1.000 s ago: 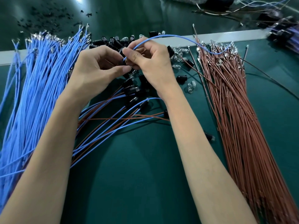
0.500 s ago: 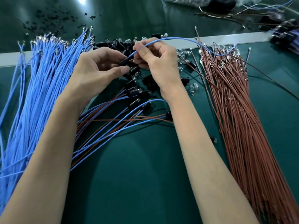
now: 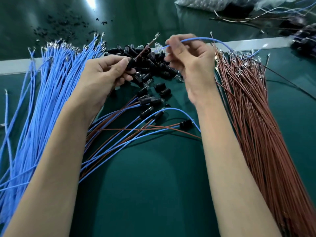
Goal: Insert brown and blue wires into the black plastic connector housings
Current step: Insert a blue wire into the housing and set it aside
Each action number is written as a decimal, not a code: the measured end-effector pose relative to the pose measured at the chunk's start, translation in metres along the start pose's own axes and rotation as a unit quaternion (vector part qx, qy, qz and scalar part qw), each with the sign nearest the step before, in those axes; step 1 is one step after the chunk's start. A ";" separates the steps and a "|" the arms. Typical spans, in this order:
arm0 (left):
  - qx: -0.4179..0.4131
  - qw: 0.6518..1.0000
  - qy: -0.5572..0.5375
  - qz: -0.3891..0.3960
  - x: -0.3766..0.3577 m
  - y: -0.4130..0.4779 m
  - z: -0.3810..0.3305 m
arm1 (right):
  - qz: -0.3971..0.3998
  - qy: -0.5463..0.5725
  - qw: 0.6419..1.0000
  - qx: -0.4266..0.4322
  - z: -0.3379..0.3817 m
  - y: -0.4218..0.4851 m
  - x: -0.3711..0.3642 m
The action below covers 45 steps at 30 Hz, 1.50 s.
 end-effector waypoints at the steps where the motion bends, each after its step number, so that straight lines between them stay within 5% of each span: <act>1: -0.001 1.000 0.006 0.003 -0.001 0.000 0.000 | 0.035 -0.019 0.999 -0.003 -0.002 -0.003 -0.007; 12: -0.024 0.999 0.020 0.034 -0.009 -0.001 -0.001 | 0.004 -0.111 0.994 0.007 -0.018 -0.002 -0.016; 28: -0.044 0.993 0.070 0.088 -0.017 -0.006 -0.005 | 0.075 -0.209 0.973 0.062 -0.016 -0.004 -0.029; 38: -0.030 0.994 0.064 0.081 -0.018 -0.006 -0.005 | 0.069 -0.128 0.988 -0.048 -0.025 -0.004 -0.023; 45: -0.047 0.991 0.087 0.087 -0.022 -0.009 -0.011 | 0.079 -0.203 0.976 0.012 -0.017 -0.006 -0.029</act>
Point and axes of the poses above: each hand's wrist, its own y-axis towards the middle knuckle, its own x-axis out of the back of the hand, z = x × y, the point moved 8 cm from there along y, towards the middle knuckle, and after that the axes turned 4 degrees about -z, right-handed, at the moved point
